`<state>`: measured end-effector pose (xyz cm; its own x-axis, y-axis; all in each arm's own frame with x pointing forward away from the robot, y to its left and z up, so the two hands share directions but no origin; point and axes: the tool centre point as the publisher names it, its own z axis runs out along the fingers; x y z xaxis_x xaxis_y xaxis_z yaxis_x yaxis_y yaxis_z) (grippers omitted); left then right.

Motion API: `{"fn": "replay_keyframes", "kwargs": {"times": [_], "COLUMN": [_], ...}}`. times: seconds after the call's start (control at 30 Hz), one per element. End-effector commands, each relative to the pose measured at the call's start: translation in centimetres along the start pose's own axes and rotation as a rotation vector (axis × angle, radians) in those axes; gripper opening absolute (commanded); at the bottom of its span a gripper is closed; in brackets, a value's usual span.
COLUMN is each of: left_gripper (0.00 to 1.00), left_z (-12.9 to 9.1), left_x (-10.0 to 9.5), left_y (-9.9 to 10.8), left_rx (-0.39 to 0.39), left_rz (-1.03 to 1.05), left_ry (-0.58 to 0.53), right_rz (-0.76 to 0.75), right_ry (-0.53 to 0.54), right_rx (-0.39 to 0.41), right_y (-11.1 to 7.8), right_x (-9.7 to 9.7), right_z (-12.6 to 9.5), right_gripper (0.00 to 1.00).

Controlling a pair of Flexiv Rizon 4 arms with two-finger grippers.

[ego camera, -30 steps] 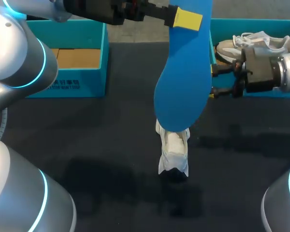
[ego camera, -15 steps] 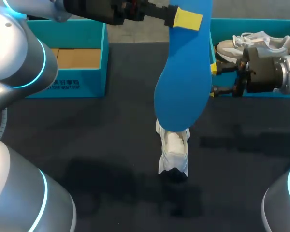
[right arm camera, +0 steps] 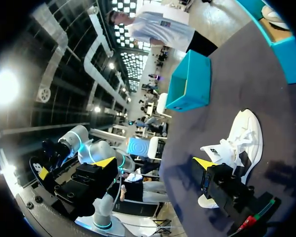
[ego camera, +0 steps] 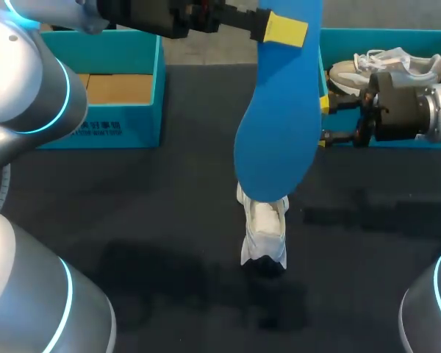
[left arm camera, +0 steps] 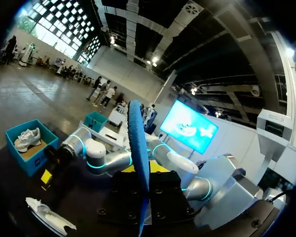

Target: Take the shoe out of the shoebox, open the shoe tongue, remove and reinsert the insole, then place the shoe into the shoebox

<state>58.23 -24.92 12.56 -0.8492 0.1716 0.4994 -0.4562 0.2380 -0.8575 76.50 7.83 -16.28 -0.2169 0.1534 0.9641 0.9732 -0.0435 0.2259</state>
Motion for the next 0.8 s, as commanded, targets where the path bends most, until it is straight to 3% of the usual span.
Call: {"fn": "replay_keyframes", "kwargs": {"times": [0.03,0.2,0.33,0.43,0.57,0.63,0.67,0.8], "left_gripper": [0.0,0.0,0.0,0.0,0.0,0.0,0.0,0.0], "left_z": [-0.4,-1.5,-3.1,-4.0,-4.6,-4.7,-5.0,-5.4], "left_x": [-1.2,-2.9,-4.2,-5.1,-6.0,-6.0,-6.6,-7.2], "left_y": [-1.0,-2.7,-4.8,-5.2,-4.7,-4.7,-4.2,-2.7], "left_rx": [-0.039,-0.058,-0.045,-0.09,-0.137,-0.135,-0.14,-0.12], "left_rz": [0.087,0.226,0.454,0.646,0.859,0.87,1.0,1.188], "left_ry": [-0.025,-0.038,-0.009,-0.001,-0.029,-0.028,-0.067,-0.106], "right_rz": [0.001,0.001,0.001,0.001,0.001,0.001,0.001,0.001], "right_ry": [-0.001,-0.001,-0.001,-0.001,-0.001,-0.001,-0.001,-0.001], "right_rx": [0.0,0.0,0.0,0.0,0.0,0.0,0.0,0.0], "right_y": [0.1,0.1,0.1,0.1,0.1,0.1,0.1,0.1], "right_x": [0.0,0.0,0.0,0.0,0.0,0.0,0.0,0.0], "right_z": [0.1,0.1,0.1,0.1,0.1,0.1,0.1,0.1], "right_gripper": [1.0,1.0,1.0,1.0,1.0,1.0,1.0,1.0]}}
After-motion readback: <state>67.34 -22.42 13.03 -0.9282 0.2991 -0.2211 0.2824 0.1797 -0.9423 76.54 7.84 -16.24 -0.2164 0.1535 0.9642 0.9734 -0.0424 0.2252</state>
